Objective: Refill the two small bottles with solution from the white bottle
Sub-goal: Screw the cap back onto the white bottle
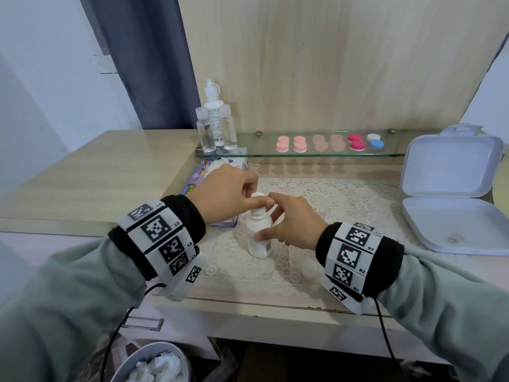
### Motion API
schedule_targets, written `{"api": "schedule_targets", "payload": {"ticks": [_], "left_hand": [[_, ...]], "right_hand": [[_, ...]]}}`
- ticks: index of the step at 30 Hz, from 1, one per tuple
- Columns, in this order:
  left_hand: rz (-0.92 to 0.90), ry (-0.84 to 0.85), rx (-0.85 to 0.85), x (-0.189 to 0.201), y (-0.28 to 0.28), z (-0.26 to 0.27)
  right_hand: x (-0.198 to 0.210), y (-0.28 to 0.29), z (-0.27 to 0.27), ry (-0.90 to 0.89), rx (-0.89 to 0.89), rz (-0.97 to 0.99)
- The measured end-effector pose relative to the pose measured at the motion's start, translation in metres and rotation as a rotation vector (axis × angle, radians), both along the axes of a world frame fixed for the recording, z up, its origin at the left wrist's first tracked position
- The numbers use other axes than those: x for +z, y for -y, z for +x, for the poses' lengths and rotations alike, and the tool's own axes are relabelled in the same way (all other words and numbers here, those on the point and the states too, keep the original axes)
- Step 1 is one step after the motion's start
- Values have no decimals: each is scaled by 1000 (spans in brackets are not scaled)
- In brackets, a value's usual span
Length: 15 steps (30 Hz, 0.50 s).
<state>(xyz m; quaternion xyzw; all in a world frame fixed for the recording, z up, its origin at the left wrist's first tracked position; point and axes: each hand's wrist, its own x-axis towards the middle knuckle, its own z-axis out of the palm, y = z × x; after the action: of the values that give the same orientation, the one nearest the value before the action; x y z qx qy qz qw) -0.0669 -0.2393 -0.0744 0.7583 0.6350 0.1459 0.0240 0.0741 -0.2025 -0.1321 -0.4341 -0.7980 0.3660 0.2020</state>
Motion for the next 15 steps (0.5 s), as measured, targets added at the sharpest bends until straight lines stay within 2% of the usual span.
{"api": "schedule_targets", "payload": {"ticks": [5,6,11,13,15], "left_hand": [[-249,144,-134,4,-1,-12],[-246,148,-137,5,-1,-12],[44,124,-23,5,3,0],[59,112,-34,5,3,3],[-5,163,-67,7,5,3]], "right_hand": [[0,0,-1,0,0,-5],[0,0,-1,-1,2,-6],[0,1,-2,1,4,-17],[1,0,-1,-4,6,-18],[1,1,-1,-8,1,-21]]}}
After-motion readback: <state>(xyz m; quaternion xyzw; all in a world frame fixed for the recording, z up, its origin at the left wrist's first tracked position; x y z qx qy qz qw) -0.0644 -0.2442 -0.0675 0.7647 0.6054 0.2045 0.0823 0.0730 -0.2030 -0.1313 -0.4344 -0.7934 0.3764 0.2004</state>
